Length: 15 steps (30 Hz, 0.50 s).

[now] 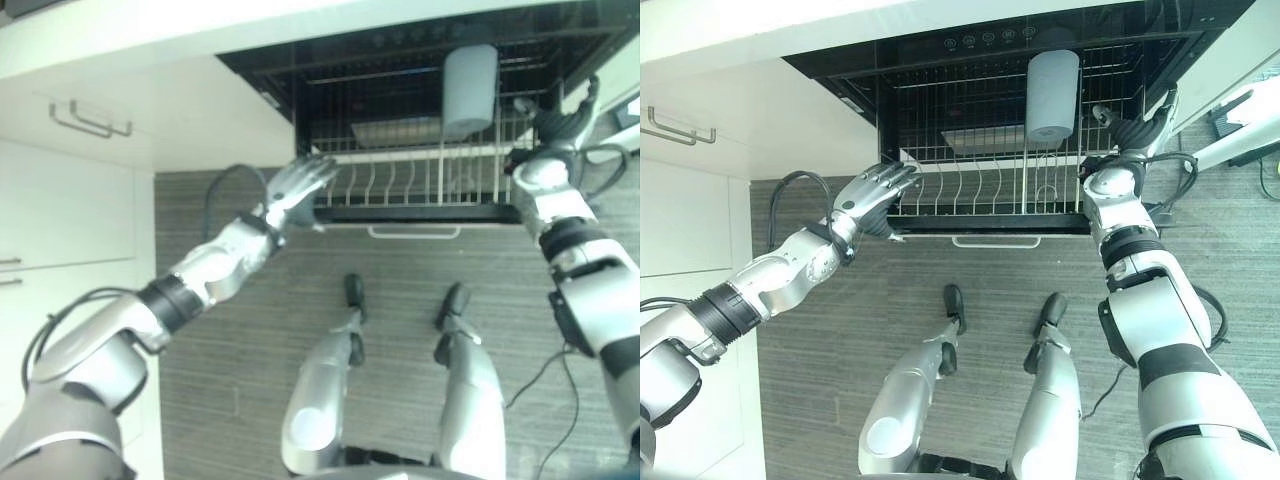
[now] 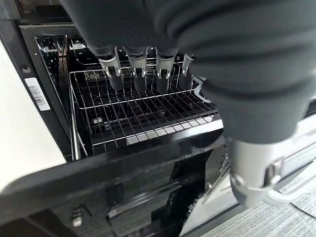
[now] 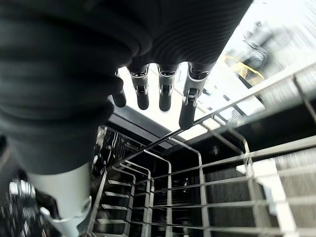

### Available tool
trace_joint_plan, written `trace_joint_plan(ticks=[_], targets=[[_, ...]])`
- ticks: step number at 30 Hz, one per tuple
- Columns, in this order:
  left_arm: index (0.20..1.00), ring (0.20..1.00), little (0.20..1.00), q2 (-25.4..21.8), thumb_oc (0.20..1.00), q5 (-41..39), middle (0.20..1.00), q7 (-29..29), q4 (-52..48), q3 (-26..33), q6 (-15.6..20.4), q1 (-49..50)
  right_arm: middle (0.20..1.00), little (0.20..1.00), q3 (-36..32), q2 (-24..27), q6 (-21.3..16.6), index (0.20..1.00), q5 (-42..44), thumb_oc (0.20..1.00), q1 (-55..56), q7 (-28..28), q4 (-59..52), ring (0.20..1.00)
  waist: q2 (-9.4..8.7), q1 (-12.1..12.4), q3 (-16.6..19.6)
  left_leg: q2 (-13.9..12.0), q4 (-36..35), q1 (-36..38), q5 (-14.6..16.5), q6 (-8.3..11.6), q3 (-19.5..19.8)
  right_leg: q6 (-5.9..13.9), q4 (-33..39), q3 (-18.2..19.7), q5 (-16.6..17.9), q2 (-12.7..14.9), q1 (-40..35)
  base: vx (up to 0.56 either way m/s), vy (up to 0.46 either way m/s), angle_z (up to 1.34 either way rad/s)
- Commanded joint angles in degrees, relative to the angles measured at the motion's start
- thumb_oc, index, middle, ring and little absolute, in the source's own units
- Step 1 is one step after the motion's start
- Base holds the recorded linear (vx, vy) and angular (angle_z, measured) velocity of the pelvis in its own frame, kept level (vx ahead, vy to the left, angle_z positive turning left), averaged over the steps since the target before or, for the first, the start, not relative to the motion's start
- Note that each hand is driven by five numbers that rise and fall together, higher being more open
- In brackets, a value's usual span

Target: Place the dishes in the dishwasher.

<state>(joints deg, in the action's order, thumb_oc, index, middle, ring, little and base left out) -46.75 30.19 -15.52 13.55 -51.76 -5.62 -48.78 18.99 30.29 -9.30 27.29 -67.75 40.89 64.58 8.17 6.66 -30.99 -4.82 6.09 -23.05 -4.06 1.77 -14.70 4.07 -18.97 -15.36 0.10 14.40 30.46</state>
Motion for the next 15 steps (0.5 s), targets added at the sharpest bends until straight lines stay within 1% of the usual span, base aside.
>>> trace_joint_plan(ticks=[1,3,4,6,8,11,15], targets=[[1.0,1.0,1.0,0.96,1.0,0.77,1.0,-1.49,-3.04,2.76,-1.01,1.88,1.0,1.0,-3.94,-2.43,-11.89,1.0,14.48,1.0,3.3,-10.76,-6.71,1.0,1.59,-0.45,1.19,-1.57,1.63,-2.54,-0.57,2.41,1.42,5.05,1.61,-1.02,1.45,3.17,-3.56,0.0,0.0,0.0],[1.0,1.0,1.0,0.96,1.0,0.91,1.0,-1.51,-2.79,2.76,-1.1,2.17,1.0,1.0,-4.79,-3.6,-13.28,1.0,18.37,1.0,4.36,-15.03,-9.04,1.0,1.37,-0.69,1.19,-1.68,1.65,-2.17,-0.58,2.47,1.17,5.01,1.61,-0.94,1.39,3.13,-3.84,0.01,0.013,-0.04],[1.0,1.0,1.0,1.27,1.0,1.31,1.0,-1.71,-2.0,2.75,-1.27,2.6,1.0,1.0,-5.42,-5.24,-14.22,1.0,21.14,1.0,6.05,-16.56,-12.31,1.0,1.08,-1.13,1.19,-1.85,1.63,-1.53,-0.52,2.45,0.87,4.91,1.53,-0.75,1.3,3.04,-4.21,0.0,0.0,0.0],[1.0,1.0,1.0,1.92,1.0,2.11,1.0,-1.85,-1.58,3.37,-1.92,3.85,1.0,1.0,-6.5,-6.92,-15.06,1.0,23.52,1.0,8.89,-15.81,-17.08,1.0,0.7,-1.75,1.19,-2.02,1.9,-0.63,-0.36,2.4,0.45,4.79,1.26,-0.46,1.08,2.96,-4.85,0.0,0.023,-0.01],[1.0,1.0,1.0,2.39,1.0,2.65,1.0,-1.68,-1.15,4.35,-2.55,5.2,1.0,1.0,-8.21,-8.48,-15.78,1.0,23.82,1.0,12.49,-16.18,-21.77,1.0,0.34,-2.61,1.19,-2.2,2.57,0.64,0.09,2.25,-0.05,4.57,0.66,-0.15,0.65,2.91,-5.88,-0.01,0.053,-0.02],[1.0,1.0,1.0,3.3,1.0,3.62,1.0,-1.55,0.88,4.87,-2.23,6.6,1.0,1.0,-8.81,-10.52,-15.8,1.0,22.84,1.0,16.0,-14.74,-26.04,1.0,-0.25,-3.3,1.19,-2.13,3.97,3.0,1.14,1.94,-0.4,3.92,-0.41,-0.32,-0.04,2.96,-8.23,0.0,0.024,-0.01],[1.0,1.0,1.0,4.45,1.0,5.62,1.0,-2.83,4.1,6.23,-1.24,9.97,1.0,1.0,-7.82,-12.85,-17.54,1.0,21.87,1.0,22.12,-14.68,-30.17,1.0,-1.83,-3.79,1.19,-2.27,6.11,7.5,2.74,1.34,-0.76,3.16,-1.02,-1.58,-0.39,3.54,-13.49,0.0,-0.004,-0.06]])
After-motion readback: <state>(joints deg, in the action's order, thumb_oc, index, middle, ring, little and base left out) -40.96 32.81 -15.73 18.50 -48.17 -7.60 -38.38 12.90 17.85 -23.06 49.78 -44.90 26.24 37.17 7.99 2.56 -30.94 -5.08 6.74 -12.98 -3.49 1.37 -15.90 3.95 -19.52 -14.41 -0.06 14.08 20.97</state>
